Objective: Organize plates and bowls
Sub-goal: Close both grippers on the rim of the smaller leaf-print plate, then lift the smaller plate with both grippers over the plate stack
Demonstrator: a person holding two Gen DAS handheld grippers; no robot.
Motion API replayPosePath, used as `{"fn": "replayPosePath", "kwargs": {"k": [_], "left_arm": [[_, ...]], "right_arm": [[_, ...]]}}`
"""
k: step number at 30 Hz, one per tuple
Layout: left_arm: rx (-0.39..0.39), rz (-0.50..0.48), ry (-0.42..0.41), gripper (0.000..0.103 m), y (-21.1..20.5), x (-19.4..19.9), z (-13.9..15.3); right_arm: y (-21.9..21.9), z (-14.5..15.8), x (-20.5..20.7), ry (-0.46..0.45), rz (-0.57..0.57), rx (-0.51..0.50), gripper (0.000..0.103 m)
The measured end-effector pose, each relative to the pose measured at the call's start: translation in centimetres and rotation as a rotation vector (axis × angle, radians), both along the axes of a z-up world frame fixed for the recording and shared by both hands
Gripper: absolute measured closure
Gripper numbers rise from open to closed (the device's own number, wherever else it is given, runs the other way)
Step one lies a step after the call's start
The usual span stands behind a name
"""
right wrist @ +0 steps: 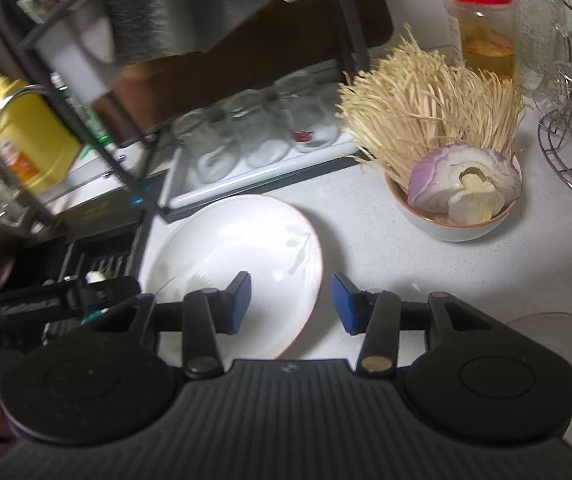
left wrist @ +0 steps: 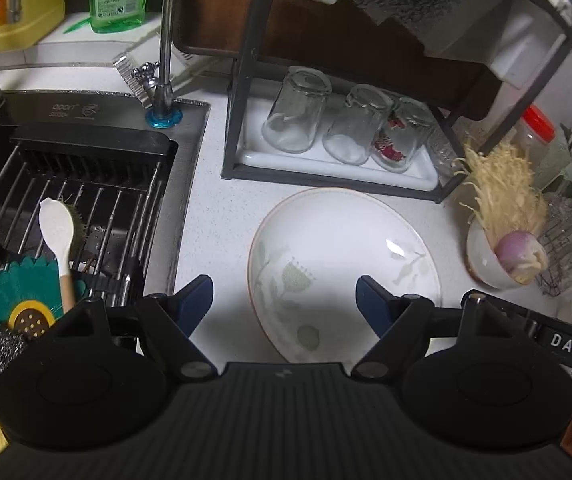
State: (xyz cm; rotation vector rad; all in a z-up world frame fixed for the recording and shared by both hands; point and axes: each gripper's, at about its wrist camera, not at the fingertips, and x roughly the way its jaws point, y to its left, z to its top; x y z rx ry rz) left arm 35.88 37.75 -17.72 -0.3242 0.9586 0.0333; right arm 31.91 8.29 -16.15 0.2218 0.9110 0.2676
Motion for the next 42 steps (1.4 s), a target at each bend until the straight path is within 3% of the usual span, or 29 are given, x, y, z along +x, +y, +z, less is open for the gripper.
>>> {"fn": "replayPosePath", "kwargs": {"k": [10, 14, 16, 19, 24, 28, 32, 42], "left_arm": [[-0.005, -0.095, 0.065, 0.022, 0.5, 4.5, -3.6], [0.008, -0.141, 0.056, 0.024, 0.5, 5.3, -4.3], [-0.009, -0.18, 0.069, 0.037, 0.5, 5.8, -4.8], [-0.024, -0.186, 0.081, 0.048, 0.5, 6.4, -5.5], [-0.004, -0.197, 0.082, 0.059, 0.2, 6.8, -6.1], [-0.02, -0.195, 0.058, 0.067, 0.8, 7.0, -6.3], [-0.106, -0.158, 0.071, 0.068, 2.1, 6.6, -6.4], [-0.182, -0.106, 0.106, 0.068, 2.6, 3.8, -5.6]], "right_arm": [[0.8, -3.2, 3.2, 0.027, -0.079, -0.031, 0.057], [0.9, -3.8, 3.9, 0.031, -0.091, -0.062, 0.068], [0.9, -4.2, 4.3, 0.037, -0.088, -0.062, 0.068], [0.8, -4.7, 4.5, 0.043, -0.08, -0.056, 0.07], [1.0, -5.5, 5.0, 0.079, -0.064, -0.029, 0.085], [0.9, -5.7, 5.0, 0.083, -0.047, 0.011, 0.084], [0.2, -5.7, 5.0, 0.101, -0.03, 0.054, 0.084], [-1.1, -4.7, 3.3, 0.08, 0.04, 0.13, 0.084]]}}
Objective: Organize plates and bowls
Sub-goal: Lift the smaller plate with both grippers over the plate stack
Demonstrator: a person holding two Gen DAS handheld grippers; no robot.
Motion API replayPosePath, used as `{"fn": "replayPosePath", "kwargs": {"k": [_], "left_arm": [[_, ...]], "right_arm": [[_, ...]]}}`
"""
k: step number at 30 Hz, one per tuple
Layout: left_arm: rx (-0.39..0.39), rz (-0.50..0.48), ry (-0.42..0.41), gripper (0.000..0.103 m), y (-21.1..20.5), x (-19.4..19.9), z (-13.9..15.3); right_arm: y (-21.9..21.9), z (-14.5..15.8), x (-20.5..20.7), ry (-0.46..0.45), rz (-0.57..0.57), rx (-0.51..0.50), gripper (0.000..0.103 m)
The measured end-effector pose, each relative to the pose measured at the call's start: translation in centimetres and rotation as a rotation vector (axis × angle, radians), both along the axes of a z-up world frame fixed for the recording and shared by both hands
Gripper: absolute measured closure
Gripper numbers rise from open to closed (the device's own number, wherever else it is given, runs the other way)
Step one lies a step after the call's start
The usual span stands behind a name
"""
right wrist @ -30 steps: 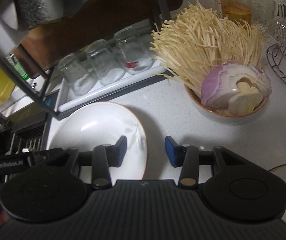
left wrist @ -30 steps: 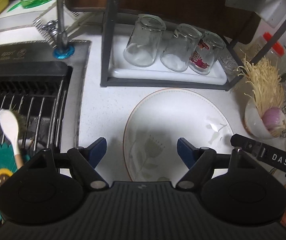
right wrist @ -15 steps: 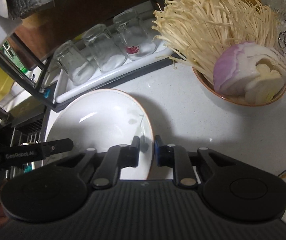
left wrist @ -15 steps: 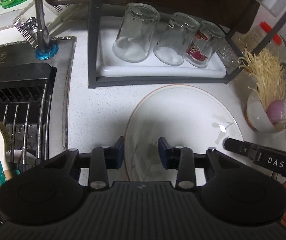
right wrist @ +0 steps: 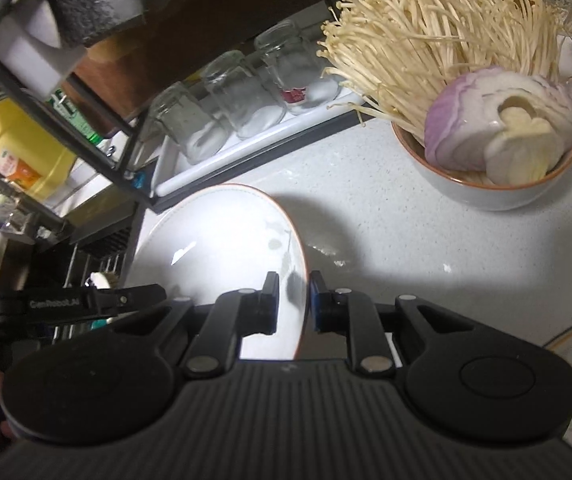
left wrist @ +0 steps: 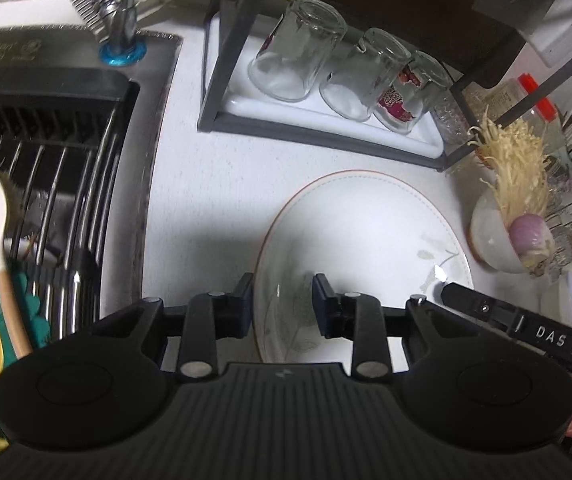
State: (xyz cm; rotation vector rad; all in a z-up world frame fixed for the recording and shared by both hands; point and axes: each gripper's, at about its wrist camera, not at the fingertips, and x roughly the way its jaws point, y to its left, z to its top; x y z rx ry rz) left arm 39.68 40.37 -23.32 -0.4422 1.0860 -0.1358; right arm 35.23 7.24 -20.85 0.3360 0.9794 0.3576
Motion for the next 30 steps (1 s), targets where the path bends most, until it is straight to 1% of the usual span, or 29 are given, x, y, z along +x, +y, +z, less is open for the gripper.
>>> {"fn": "replayPosePath", "kwargs": {"k": [2, 4, 6, 8, 11, 14, 17, 19, 22, 27, 30], "left_arm": [[0.002, -0.01, -0.006, 0.068, -0.3, -0.5, 0.6], [-0.021, -0.011, -0.008, 0.068, -0.4, -1.1, 1.2], [-0.044, -0.013, -0.023, 0.068, -0.6, -1.9, 2.1], [-0.053, -0.009, -0.028, 0.068, -0.8, -2.6, 3.0], [-0.079, 0.005, -0.059, 0.068, -1.3, -3.8, 4.7], [-0.079, 0.01, -0.086, 0.068, -2.1, -5.1, 6.1], [-0.087, -0.023, -0.112, 0.068, -3.1, -5.8, 7.1], [-0.101, -0.038, -0.108, 0.068, -3.7, -5.9, 7.5], [-0.078, -0.076, -0.128, 0.068, -5.2, -6.1, 8.3], [-0.059, -0.133, -0.133, 0.068, -8.1, -6.5, 9.5], [-0.067, -0.154, -0.122, 0.068, -9.6, -6.7, 10.0]], "right_arm": [[-0.5, 0.5, -0.6, -0.008, 0.0, 0.014, 0.084], [-0.9, 1.1, -1.0, -0.013, -0.003, 0.025, 0.084], [-1.3, 2.0, -1.7, -0.037, 0.001, 0.027, 0.084], [-2.0, 3.1, -2.5, -0.064, 0.0, 0.052, 0.084], [-2.5, 4.9, -3.8, -0.1, 0.019, 0.039, 0.084], [-3.4, 6.3, -4.8, -0.119, 0.024, 0.055, 0.084], [-4.3, 7.2, -6.0, -0.147, 0.017, 0.043, 0.084], [-5.2, 7.7, -6.9, -0.169, 0.007, 0.058, 0.084], [-6.3, 8.1, -8.0, -0.185, -0.009, 0.062, 0.084], [-8.9, 8.2, -9.9, -0.192, -0.056, 0.079, 0.084], [-10.6, 8.4, -11.0, -0.19, -0.087, 0.097, 0.084]]}}
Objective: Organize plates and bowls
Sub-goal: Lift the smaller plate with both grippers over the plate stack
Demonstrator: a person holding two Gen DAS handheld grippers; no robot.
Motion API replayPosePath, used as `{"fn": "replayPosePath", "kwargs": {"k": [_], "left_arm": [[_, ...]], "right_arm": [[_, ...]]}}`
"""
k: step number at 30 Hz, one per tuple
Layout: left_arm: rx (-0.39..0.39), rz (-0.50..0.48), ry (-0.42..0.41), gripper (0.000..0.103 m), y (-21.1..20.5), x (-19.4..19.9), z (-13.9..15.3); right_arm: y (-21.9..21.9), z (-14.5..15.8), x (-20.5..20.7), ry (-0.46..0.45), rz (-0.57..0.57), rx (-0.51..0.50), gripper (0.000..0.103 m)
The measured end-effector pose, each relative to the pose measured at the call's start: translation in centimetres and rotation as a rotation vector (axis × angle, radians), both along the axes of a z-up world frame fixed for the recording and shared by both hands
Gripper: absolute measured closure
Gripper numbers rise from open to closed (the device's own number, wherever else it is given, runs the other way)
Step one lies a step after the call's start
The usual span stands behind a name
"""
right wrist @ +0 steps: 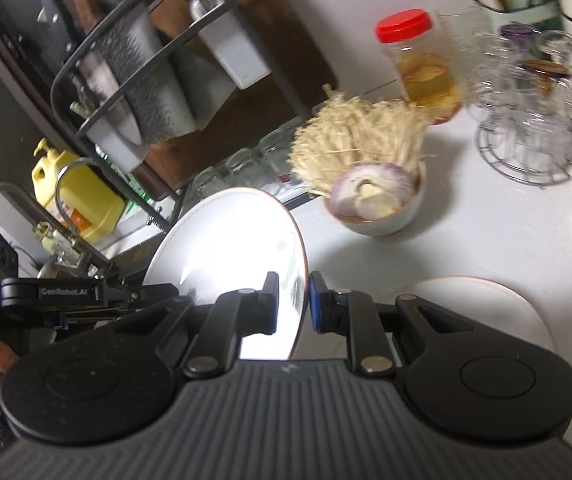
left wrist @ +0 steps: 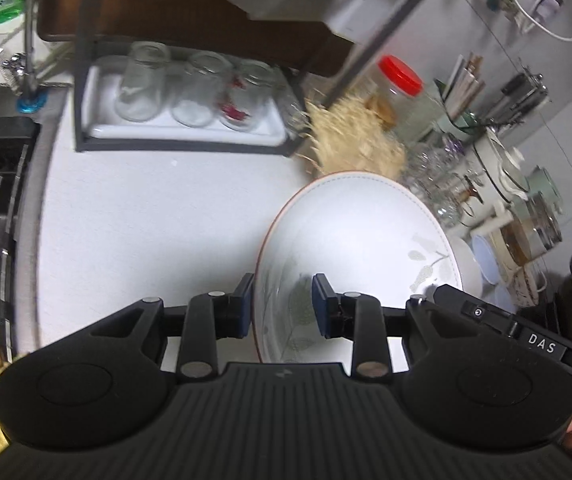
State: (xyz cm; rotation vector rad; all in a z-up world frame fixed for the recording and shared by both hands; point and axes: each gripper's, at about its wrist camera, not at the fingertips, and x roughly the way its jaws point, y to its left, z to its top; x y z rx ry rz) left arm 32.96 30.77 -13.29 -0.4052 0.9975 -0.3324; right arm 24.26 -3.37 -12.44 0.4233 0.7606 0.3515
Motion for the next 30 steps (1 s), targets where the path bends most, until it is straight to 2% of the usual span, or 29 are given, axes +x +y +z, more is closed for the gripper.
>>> {"fn": "replayPosePath", "kwargs": {"k": [7, 10, 13, 21, 30], "left_arm": [[0.069, -0.042, -0.016, 0.068, -4.8, -1.1, 0.9], [0.07, -0.061, -0.008, 0.068, -6.5, -1.7, 0.7], [0.088, -0.071, 0.015, 0.068, -8.3, -2.1, -0.2], [0.132, -0.072, 0.093, 0.068, -12.8, -2.8, -2.7], [0.205, -0.076, 0.157, 0.068, -16.8, -2.6, -5.5]], "right_arm": [[-3.1, 0.6, -1.5, -0.026, -0.014, -0.003, 0.084], [-4.4, 0.7, -2.1, -0.027, -0.013, -0.045, 0.084], [-5.9, 0.3, -2.7, -0.015, -0.017, -0.035, 0.084], [-8.9, -1.4, -4.0, 0.03, -0.007, -0.086, 0.084], [-12.1, -3.5, -3.0, 0.09, 0.009, -0.075, 0.084]]}}
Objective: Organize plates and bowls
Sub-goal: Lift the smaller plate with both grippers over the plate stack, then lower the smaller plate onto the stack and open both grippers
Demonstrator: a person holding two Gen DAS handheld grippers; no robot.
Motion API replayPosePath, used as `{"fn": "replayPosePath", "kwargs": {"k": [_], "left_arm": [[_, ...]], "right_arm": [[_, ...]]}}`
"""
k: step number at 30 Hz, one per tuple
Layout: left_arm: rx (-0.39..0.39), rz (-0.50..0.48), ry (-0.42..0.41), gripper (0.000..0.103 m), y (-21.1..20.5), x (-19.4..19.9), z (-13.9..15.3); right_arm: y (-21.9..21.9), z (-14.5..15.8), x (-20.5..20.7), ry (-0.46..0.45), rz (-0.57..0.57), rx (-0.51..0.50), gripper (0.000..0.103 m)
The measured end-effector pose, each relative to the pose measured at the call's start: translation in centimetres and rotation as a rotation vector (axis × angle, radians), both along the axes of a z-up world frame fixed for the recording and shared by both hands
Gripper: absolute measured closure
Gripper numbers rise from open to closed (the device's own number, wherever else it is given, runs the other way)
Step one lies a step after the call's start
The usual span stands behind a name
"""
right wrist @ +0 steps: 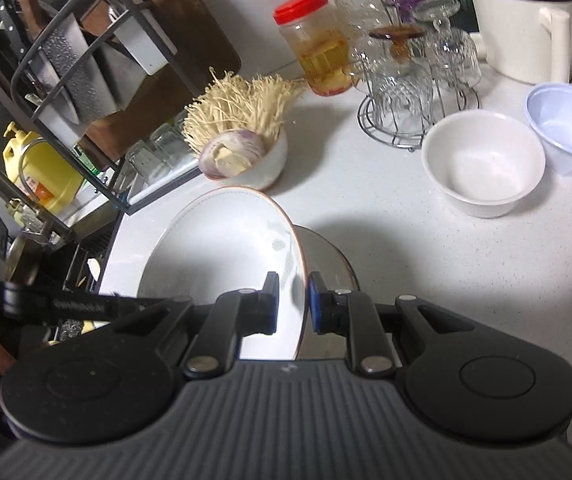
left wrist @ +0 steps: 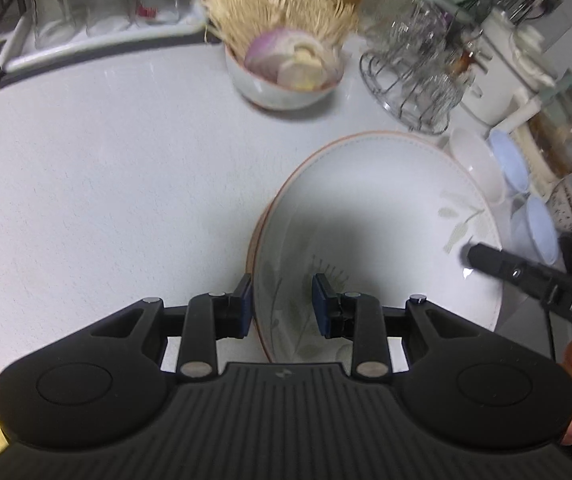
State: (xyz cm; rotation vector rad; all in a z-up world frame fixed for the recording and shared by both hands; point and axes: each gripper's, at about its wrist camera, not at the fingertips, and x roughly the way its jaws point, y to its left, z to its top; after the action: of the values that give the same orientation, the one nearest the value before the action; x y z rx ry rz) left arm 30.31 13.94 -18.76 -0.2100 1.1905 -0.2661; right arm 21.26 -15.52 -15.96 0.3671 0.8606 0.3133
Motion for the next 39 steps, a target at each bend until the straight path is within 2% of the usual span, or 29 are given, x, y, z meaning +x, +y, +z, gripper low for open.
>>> {"fn": "replayPosePath", "kwargs": {"k": [10, 12, 16, 27, 31, 39], "left_arm": [[0.075, -0.002, 0.011, 0.068, -1.9, 0.7, -0.7], [0.06, 0.001, 0.021, 0.068, -1.9, 0.8, -1.0], [0.038, 0.035, 0.026, 0.068, -1.6, 0.9, -1.3], [-0.068, 0.141, 0.075, 0.066, 0.4, 1.1, -0.5], [-0.027, 0.145, 0.064, 0.062, 0.5, 0.7, 0.1], [-0.015, 0.156, 0.0, 0.062, -0.3, 0.0, 2.3]], "right_arm": [[-0.3, -2.5, 1.1, 0.042, 0.06, -0.09, 0.084], [-0.4, -2.7, 1.2, 0.045, 0.054, -0.097, 0.084], [0.2, -3.1, 1.7, 0.065, 0.069, -0.18, 0.085], [1.0, -3.9, 2.6, 0.104, 0.072, -0.199, 0.084], [0.8, -3.8, 2.8, 0.114, 0.055, -0.179, 0.083], [0.5, -1.6, 2.1, 0.07, 0.039, -0.196, 0.084]]}}
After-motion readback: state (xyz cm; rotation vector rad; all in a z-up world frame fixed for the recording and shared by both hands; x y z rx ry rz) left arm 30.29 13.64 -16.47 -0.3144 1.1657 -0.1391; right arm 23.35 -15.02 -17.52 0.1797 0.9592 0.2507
